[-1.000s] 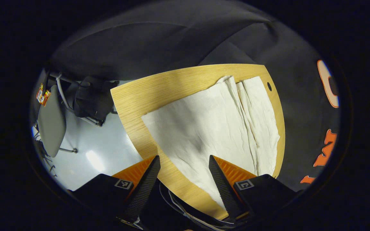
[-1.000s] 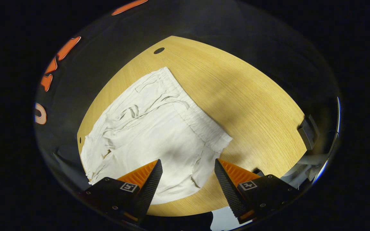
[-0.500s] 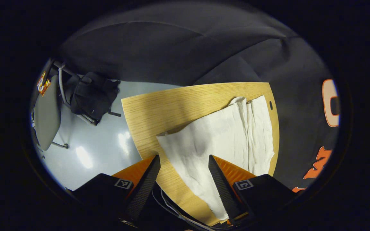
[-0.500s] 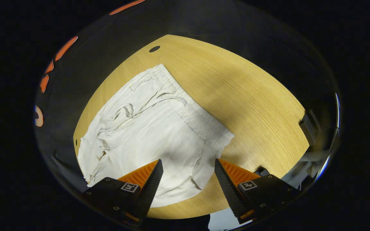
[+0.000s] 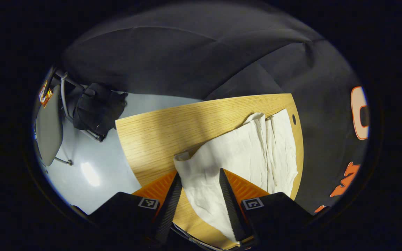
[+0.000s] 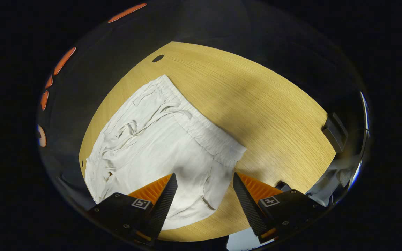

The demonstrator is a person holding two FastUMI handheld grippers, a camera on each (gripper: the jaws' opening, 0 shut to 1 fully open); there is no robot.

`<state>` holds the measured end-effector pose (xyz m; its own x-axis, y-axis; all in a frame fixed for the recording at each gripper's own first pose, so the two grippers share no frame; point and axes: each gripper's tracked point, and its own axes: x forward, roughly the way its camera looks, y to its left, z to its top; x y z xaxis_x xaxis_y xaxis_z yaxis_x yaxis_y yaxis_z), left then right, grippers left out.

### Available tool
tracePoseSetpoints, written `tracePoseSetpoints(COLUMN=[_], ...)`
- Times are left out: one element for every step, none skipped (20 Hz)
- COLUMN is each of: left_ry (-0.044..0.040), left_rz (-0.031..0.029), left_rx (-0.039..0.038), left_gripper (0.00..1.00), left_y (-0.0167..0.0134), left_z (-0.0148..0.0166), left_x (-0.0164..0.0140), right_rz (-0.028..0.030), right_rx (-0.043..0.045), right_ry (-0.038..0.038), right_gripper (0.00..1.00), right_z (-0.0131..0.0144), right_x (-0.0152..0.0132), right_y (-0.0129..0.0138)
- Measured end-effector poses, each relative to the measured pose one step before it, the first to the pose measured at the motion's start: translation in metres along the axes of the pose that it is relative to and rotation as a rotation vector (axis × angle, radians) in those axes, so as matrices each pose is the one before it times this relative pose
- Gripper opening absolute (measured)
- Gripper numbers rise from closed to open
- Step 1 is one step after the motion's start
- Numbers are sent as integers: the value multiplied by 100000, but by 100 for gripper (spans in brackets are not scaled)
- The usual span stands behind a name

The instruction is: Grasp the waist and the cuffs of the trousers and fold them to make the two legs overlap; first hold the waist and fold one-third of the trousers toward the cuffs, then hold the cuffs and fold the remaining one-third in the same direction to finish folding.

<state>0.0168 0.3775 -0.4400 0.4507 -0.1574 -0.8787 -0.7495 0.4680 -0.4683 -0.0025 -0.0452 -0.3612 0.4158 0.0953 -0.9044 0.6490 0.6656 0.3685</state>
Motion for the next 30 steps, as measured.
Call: tracePoseSetpoints(left_ry=[-297, 101, 240, -95, 491, -669, -279, -623, 83, 97, -68, 271, -545, -552, -997, -653, -503, -549, -883, -197, 158, -99, -280, 115, 203, 506, 507, 372, 928, 855], left_rz=[-836, -766, -1752, -1295, 665, 487, 563, 749, 328, 604, -899, -1206, -865, -709, -388, -4, -273, -549, -1189, -995, -1144, -1023, -1201, -1209, -1494, -1212, -1317, -979, -394, -607], left_rx=[479, -295, -633, -989, 38, -591, -640, -154, 1132, 1210, 850, 1220, 1989, 2272, 1657, 854, 270, 197, 346, 661, 1192, 1695, 2117, 2359, 2458, 2629, 3015, 3396, 3556, 3297], left_gripper=[65, 54, 43, 36, 27, 23, 9, 10, 8, 8, 6, 6, 5, 5, 5, 5, 5, 5, 5, 5, 5, 5, 5, 5, 5, 5, 5, 5, 5, 5], left_y=[-253, -213, -375, -151, 328, 196, -2, -6, -53, 0, -403, -566, -418, -423, -446, -249, -343, -333, -541, -493, -713, -820, -893, -743, -984, -816, -886, -758, -579, -563], left_z=[118, -7, -135, -28, -143, 69, 13, 85, -199, -25, -29, -318, 46, 192, 233, 302, 229, 374, 572, 355, 308, 367, 291, 324, 249, 474, 353, 480, 390, 413], left_x=[525, 275, 396, 57, 182, -66, 109, -423, 389, -132, -27, 119, -301, -247, -178, -288, -273, -330, -361, -221, -391, -224, -260, -284, 67, -78, 38, 3, -177, 95], right_rz=[11, -344, -633, -494, -129, 182, -753, -216, 646, 547, 105, -711, -1251, -1801, -1036, 47, -22, 1145, 328, 1421, 1311, 1076, 1674, 1658, 916, 180, 578, 542, -22, -254], right_rx=[532, 396, 388, 608, 723, 658, 675, 756, 1458, 1556, 1544, 1085, 70, 89, 780, 1870, 2152, 1015, 307, 462, 953, 1259, 1015, 356, -325, -59, 12, 97, -96, -179], right_ry=[-493, -355, -80, -169, 37, -196, 182, 107, -2236, -908, -427, 417, 229, -372, -423, -96, -1277, -2902, -1777, -134, -100, 661, 389, -514, -365, -419, -120, -53, 392, -106], right_gripper=[97, 97, 97, 97, 97, 97, 96, 86, 96, 93, 91, 89, 83, 78, 65, 55, 37, 31, 17, 12, 7, 6, 4, 4, 4, 4, 4, 4, 4, 4], right_z=[35, 63, -3, 24, -18, -11, -44, 4, 643, 327, 295, 56, 36, 185, 210, 106, 150, 585, 201, 79, 276, 181, 211, 328, 328, 434, 386, 345, 171, 260], right_x=[63, -12, -5, 50, 135, 153, 241, 27, 299, 18, 146, 151, 199, 197, 250, 8, -93, -158, -285, -460, -438, -417, -330, -543, -409, -494, -285, -385, -334, -292], right_y=[-172, -296, -412, -390, -263, -236, -397, -238, 84, 77, 106, -45, -205, -289, -21, 153, -12, 262, 144, 247, 235, 290, 598, 570, 498, 436, 636, 591, 540, 359])
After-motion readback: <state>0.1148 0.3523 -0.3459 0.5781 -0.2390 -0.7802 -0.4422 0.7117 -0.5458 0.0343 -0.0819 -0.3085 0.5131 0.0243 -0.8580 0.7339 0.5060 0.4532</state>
